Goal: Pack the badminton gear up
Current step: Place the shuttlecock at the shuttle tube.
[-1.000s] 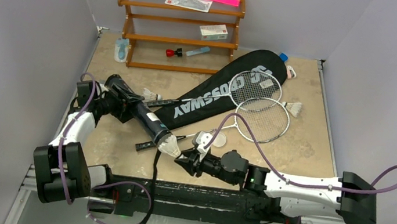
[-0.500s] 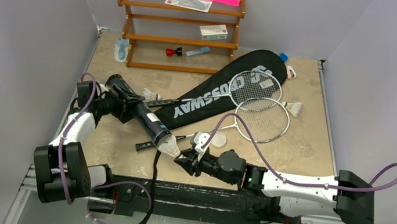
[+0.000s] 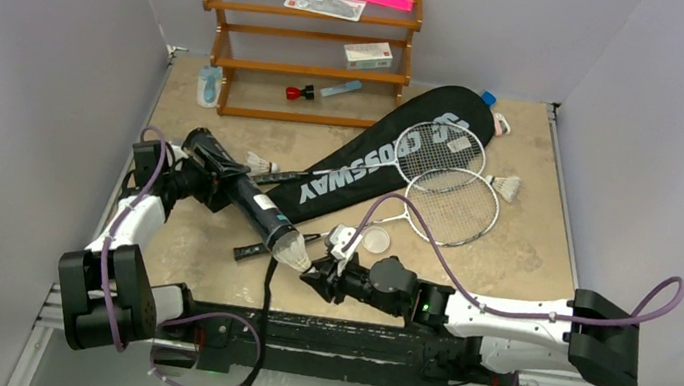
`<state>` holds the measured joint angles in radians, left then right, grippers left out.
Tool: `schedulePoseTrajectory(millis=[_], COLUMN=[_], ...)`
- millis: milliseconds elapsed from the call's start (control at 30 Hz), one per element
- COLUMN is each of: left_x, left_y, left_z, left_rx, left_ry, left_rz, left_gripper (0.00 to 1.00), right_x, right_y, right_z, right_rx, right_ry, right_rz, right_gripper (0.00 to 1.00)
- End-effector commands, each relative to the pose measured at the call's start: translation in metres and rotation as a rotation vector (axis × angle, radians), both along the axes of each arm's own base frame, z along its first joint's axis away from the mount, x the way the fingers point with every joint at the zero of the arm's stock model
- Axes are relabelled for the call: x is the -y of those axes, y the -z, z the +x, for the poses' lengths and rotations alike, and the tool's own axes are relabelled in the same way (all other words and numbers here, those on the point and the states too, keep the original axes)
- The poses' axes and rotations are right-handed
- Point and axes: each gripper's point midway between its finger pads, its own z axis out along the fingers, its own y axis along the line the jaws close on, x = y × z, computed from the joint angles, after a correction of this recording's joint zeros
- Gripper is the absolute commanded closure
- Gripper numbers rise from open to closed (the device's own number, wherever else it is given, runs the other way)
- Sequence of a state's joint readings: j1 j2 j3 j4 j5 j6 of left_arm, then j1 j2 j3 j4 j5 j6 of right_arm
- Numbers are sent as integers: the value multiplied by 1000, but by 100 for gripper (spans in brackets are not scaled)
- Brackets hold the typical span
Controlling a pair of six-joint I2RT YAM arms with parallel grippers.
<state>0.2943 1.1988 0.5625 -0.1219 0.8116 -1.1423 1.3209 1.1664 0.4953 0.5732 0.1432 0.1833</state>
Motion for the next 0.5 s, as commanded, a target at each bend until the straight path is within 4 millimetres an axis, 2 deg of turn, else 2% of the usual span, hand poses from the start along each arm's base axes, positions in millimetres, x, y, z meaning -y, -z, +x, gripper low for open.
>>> schedulePoseTrajectory(millis=[0,267,333,467], left_x=[0,-3,-4,-6], left_y=[-13,-12,-8,-5], left_z=[3,4,3,3], left_rx=[64,67,53,28], left_ry=[13,5,-3,-26], left_rz=[-6,22,29,32], left_gripper=[54,54,54,54], right_x=[-3,-6,-6,-5], right_y=[-7,-7,-12,-20], right_z=[5,6,11,8], right_rx=[-22,-42,-20,0], right_ry=[25,28,45,21], right_rz=[18,-22,-23,3], right_gripper=[78,83,83,83])
